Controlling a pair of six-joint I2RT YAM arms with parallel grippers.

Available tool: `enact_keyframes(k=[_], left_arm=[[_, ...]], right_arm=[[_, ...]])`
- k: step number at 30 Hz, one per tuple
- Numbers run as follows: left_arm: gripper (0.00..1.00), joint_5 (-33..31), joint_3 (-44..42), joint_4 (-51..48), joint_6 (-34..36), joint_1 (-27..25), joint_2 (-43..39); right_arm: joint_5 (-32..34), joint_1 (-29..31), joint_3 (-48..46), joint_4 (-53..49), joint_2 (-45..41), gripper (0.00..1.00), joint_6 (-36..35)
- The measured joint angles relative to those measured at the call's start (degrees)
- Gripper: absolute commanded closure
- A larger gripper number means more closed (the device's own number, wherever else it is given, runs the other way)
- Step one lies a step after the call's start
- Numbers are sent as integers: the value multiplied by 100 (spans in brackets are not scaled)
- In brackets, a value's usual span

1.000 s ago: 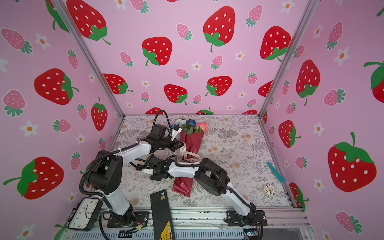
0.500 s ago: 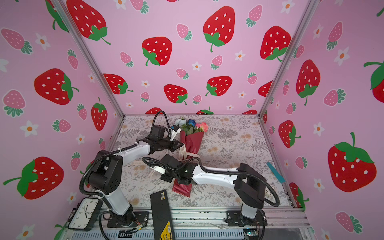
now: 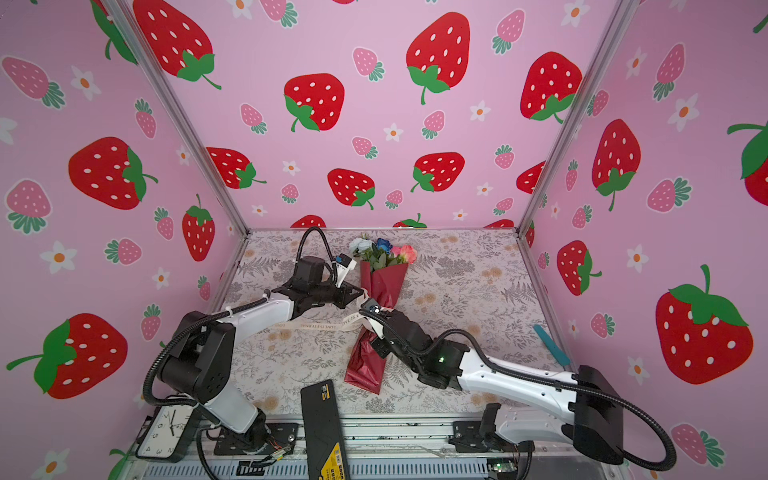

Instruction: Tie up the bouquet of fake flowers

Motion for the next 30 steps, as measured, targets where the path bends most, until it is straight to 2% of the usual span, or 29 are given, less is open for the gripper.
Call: enact_keyframes(k=[8, 16, 24, 30], left_arm=[[100, -505, -190, 149, -133, -632, -365], [100, -1014, -219, 437, -393, -1099, -411], [100, -2015, -1029, 990, -986, -1167, -767], [100, -2776, -1600, 1379, -1443, -1167, -1032]], right_arm=[[793, -527, -568, -337, -1132, 100, 1021], [1161, -1062, -977, -1021, -1797, 100, 1871], [1196, -1473, -1292, -1523, -1670, 100, 2470], [1099, -2046, -1384, -1714, -1290, 100, 2830]])
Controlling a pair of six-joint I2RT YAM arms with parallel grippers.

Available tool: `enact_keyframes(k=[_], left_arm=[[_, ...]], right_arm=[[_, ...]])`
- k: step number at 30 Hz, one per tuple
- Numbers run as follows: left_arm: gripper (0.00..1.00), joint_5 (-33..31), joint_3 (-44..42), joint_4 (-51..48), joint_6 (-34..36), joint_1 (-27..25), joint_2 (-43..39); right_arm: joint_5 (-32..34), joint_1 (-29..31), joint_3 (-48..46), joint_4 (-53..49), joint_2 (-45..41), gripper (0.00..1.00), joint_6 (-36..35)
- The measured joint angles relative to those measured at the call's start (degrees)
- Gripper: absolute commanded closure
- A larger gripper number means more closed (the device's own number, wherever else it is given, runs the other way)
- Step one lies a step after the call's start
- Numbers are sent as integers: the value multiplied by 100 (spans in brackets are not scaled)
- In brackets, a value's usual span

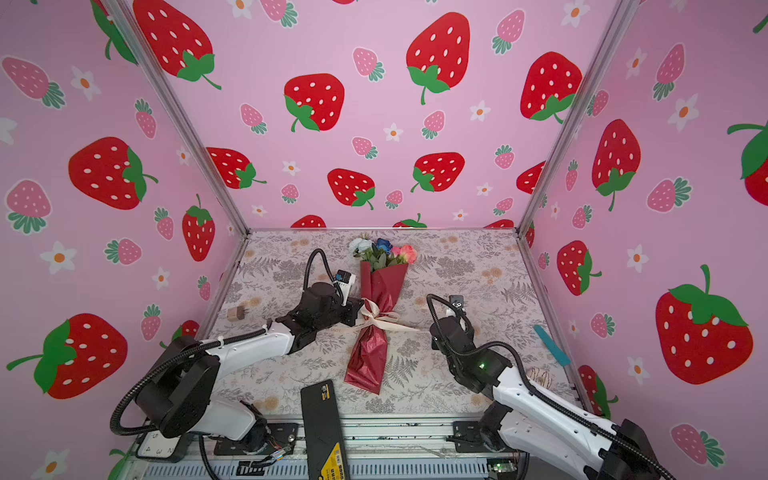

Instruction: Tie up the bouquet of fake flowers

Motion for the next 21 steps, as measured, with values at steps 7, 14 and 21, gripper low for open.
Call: enact_keyframes(k=[7, 14, 21], left_arm=[[100, -557, -396, 251, -251, 0, -214], [100, -699, -730, 254, -476, -46, -470], [100, -695, -1097, 114, -693, -234, -616]], right_arm=[[-179, -671, -138, -90, 562, 100, 216], [-420, -966, -234, -140, 1038, 100, 352], [-739, -999, -210, -96, 1550, 93, 306]])
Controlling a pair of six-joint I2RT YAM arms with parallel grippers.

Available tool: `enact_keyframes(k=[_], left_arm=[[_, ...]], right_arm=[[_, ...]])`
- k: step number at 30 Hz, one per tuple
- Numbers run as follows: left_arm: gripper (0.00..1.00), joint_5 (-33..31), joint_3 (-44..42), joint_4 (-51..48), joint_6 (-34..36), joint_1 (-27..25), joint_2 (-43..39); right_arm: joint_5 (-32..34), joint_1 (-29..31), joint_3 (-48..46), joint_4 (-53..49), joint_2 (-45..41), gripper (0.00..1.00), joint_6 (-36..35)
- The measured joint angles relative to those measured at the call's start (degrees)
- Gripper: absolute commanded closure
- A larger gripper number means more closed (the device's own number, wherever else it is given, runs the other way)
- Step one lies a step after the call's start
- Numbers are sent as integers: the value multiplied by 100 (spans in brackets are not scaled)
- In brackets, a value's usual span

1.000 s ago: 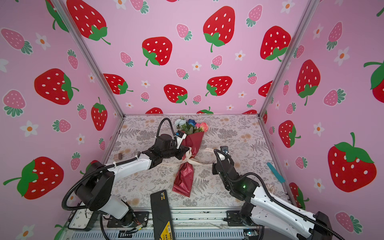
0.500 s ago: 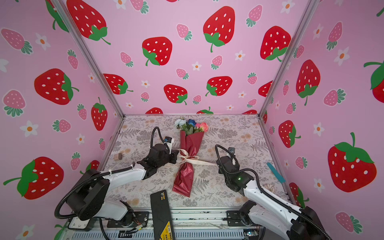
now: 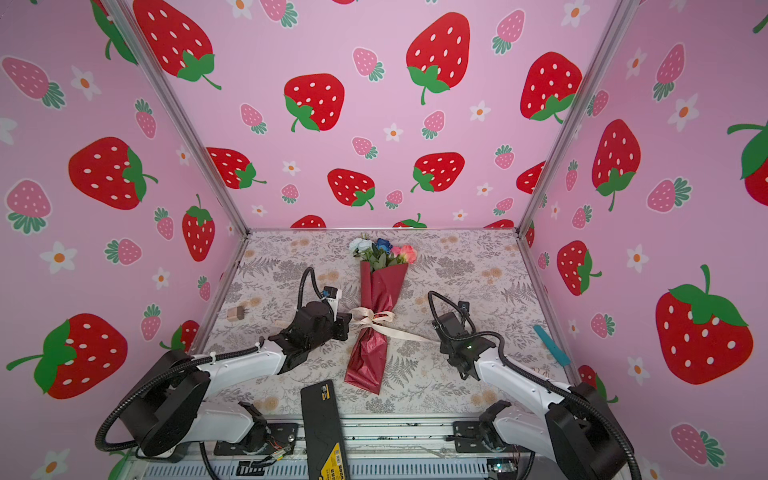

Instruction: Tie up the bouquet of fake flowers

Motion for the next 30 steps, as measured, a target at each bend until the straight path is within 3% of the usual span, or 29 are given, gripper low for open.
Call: enact_keyframes(k=[3, 9, 14, 15, 19, 22, 26, 30], left_arm=[[100, 2, -129, -81, -120, -59, -94], [100, 2, -238, -223, -313, -125, -109], [96, -7, -297, -221, -476, -131, -109], [91, -20, -319, -229, -518, -131, -109], [90, -83, -326, -267, -632, -131, -109], [89, -111, -326, -280, -713, -131, -107], [77, -160, -326, -339, -828, -142, -103], [66, -225, -328, -450, -866, -155, -105]], right_arm=[[-240, -2, 37, 61, 125, 78, -118], [-835, 17, 208, 157, 142, 65, -339], [-1670, 151, 214, 535, -79, 63, -831], [-1871, 223, 214, 686, -83, 61, -946], [-2485, 721, 284, 1285, 203, 59, -1419], [-2608, 1202, 522, 1624, 767, 58, -1788], [-2669, 1624, 754, 2083, 1462, 55, -2155], [-2765, 1661, 776, 2437, 1832, 52, -2389]])
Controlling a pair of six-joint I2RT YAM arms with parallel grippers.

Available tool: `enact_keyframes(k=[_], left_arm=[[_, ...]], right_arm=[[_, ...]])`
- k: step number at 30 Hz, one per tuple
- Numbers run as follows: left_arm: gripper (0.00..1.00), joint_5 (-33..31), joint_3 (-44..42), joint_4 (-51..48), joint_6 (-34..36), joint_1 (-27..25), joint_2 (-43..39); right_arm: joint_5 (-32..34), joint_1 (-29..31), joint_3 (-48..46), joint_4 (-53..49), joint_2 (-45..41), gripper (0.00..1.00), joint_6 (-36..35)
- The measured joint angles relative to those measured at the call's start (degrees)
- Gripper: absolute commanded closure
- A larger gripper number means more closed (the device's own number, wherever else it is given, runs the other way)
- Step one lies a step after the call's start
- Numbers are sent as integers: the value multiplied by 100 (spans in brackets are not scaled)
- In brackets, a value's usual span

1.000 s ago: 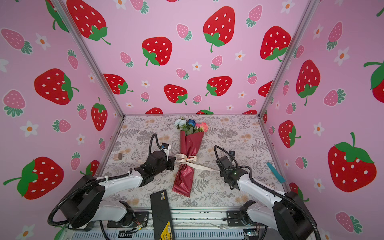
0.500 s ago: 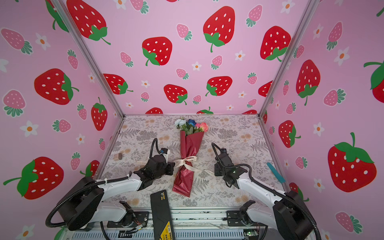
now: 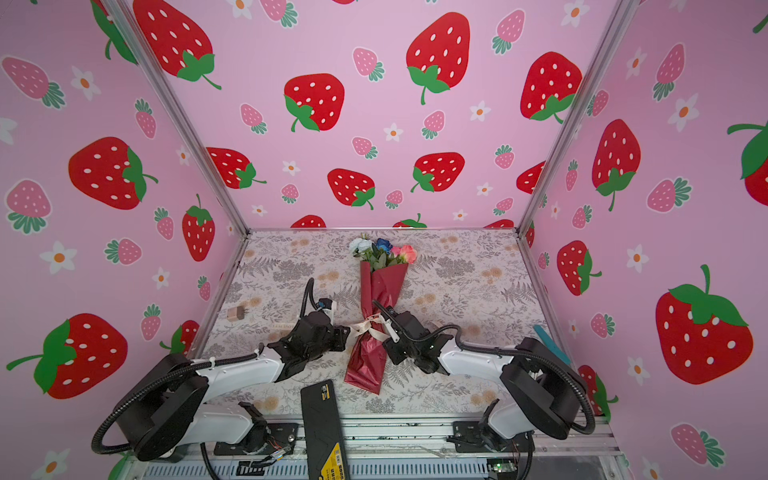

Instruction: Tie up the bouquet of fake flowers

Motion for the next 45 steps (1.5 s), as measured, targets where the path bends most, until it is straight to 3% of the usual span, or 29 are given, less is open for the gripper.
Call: enact_keyframes(k=[7, 13, 17, 19, 21, 23, 29, 33, 45], left_arm=[[44, -35, -7, -409, 177, -31, -610], [40, -28, 20, -732, 656, -39, -1451], [37, -24, 267, -1060, 1075, -39, -1650], [36, 39, 483, -1150, 1338, -26, -1598], [37, 184, 811, -1187, 1659, 2, -1338], [37, 402, 1217, -1198, 1993, 20, -872], [40, 1652, 2306, -1211, 2909, 125, 734], [40, 2524, 2844, -1491, 3515, 221, 1464], [42, 3088, 3469, -2271, 4741, 431, 2122]], right_arm=[[-48, 0, 2, 450, 240, 53, -208], [-131, -42, 17, 682, 448, 83, -275], [-144, -61, 26, 750, 470, 90, -297], [-127, -76, 31, 782, 468, 88, -293], [-109, -96, 31, 809, 466, 75, -289], [-92, -118, 31, 809, 455, 70, -267], [-35, -269, -168, 822, 39, 69, -68], [-61, -446, -577, 826, -533, 63, 37], [-216, -527, -933, 835, -662, 56, -702]])
